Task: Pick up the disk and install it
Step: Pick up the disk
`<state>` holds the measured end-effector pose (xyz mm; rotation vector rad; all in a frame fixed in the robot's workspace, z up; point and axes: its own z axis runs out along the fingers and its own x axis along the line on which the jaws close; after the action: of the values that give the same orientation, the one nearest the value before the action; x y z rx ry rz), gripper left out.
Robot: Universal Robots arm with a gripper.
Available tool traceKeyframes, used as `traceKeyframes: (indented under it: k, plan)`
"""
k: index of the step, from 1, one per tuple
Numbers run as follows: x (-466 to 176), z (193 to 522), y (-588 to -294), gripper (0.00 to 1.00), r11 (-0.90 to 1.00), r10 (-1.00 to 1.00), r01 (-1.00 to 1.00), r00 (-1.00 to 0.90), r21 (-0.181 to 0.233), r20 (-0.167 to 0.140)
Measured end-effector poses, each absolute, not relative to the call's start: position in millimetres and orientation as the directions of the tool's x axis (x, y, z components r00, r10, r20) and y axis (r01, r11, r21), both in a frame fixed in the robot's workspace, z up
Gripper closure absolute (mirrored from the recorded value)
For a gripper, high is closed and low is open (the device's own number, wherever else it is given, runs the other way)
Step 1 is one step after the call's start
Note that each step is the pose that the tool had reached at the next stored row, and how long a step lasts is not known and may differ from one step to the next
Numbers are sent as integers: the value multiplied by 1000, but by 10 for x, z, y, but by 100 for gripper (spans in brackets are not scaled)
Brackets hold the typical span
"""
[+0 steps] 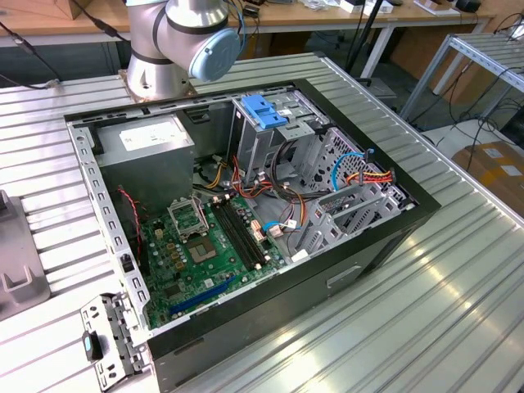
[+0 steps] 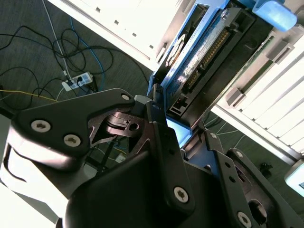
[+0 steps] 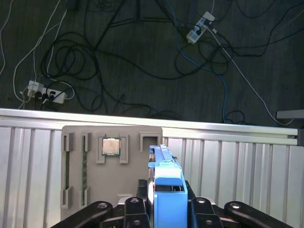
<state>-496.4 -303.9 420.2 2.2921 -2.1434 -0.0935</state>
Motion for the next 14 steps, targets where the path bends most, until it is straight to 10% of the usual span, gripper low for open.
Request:
traceKeyframes:
  k: [14]
  plan:
    - [-4964, 4243, -3039, 63, -68, -997, -997, 66, 42, -42]
